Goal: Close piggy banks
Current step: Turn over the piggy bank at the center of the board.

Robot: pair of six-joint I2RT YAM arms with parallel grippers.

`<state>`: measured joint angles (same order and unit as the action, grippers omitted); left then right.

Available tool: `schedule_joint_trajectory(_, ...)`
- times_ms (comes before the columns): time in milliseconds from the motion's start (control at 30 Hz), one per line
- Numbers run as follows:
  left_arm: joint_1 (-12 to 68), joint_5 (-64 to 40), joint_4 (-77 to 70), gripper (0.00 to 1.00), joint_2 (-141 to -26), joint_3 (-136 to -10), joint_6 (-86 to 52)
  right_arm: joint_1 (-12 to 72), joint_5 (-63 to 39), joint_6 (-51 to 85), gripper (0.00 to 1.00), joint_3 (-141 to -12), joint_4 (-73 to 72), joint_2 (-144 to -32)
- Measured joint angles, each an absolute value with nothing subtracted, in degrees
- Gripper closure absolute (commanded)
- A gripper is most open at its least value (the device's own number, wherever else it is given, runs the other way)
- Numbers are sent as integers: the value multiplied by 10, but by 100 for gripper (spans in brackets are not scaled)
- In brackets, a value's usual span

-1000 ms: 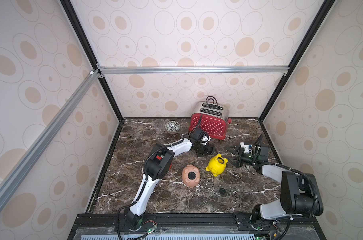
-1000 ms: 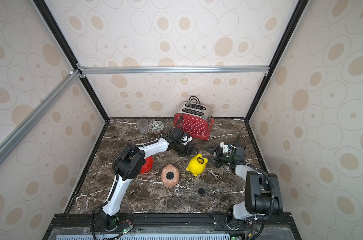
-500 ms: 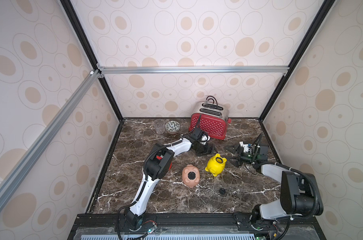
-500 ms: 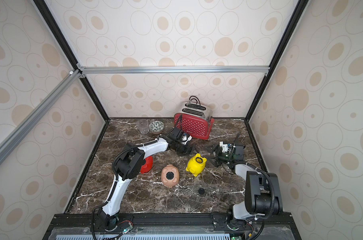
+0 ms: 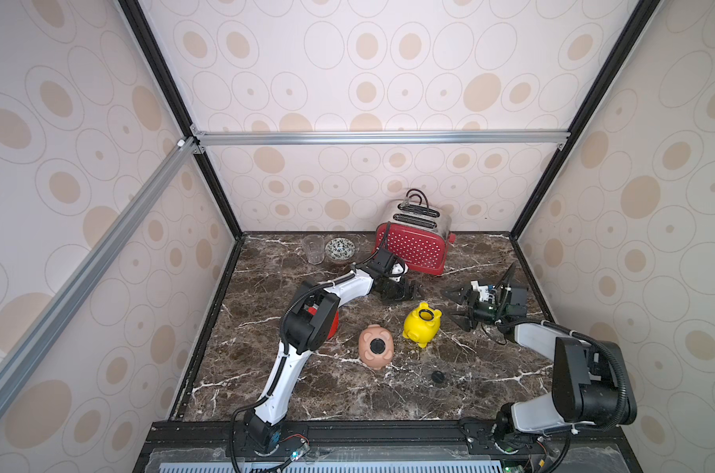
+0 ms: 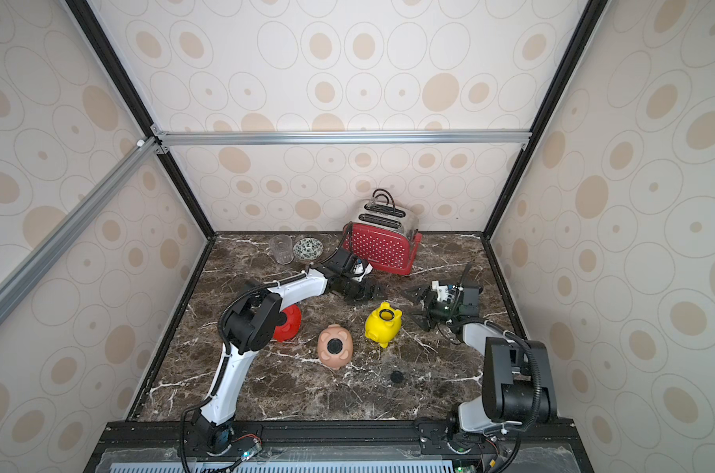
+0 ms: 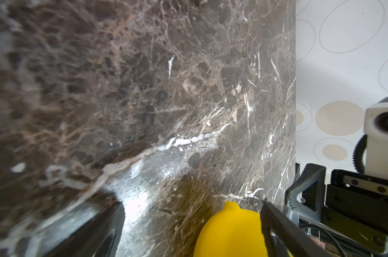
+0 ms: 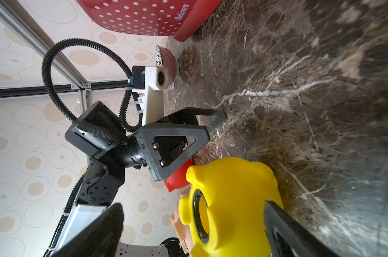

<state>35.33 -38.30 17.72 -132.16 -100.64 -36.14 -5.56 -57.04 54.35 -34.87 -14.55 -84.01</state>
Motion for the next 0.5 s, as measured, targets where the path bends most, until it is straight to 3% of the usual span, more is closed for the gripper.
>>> schedule_joint_trajectory(500,344,-345,239,5,-1254,-1006,-345,-56,-554,472,0,-360,-57,-800)
